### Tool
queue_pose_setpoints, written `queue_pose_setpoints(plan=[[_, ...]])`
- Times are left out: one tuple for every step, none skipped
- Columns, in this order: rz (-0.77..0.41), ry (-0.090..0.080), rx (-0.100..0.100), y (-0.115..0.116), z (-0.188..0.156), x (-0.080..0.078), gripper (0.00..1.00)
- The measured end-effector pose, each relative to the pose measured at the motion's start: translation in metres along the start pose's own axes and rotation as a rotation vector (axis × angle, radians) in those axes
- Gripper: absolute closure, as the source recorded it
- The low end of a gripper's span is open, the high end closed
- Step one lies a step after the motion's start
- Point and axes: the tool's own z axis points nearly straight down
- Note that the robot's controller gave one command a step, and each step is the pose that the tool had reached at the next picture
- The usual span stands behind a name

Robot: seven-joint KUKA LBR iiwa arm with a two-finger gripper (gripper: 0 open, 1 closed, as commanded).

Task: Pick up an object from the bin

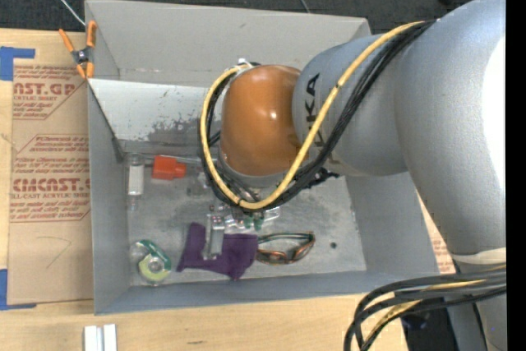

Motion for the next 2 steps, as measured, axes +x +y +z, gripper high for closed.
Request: queue_pose_setpoints(plan=[[0.002,-0.007,-0.001,-0.001,-0.005,-0.002,0.0],[0.011,-0.002,-0.002,-0.028,0.066,0.023,0.0]])
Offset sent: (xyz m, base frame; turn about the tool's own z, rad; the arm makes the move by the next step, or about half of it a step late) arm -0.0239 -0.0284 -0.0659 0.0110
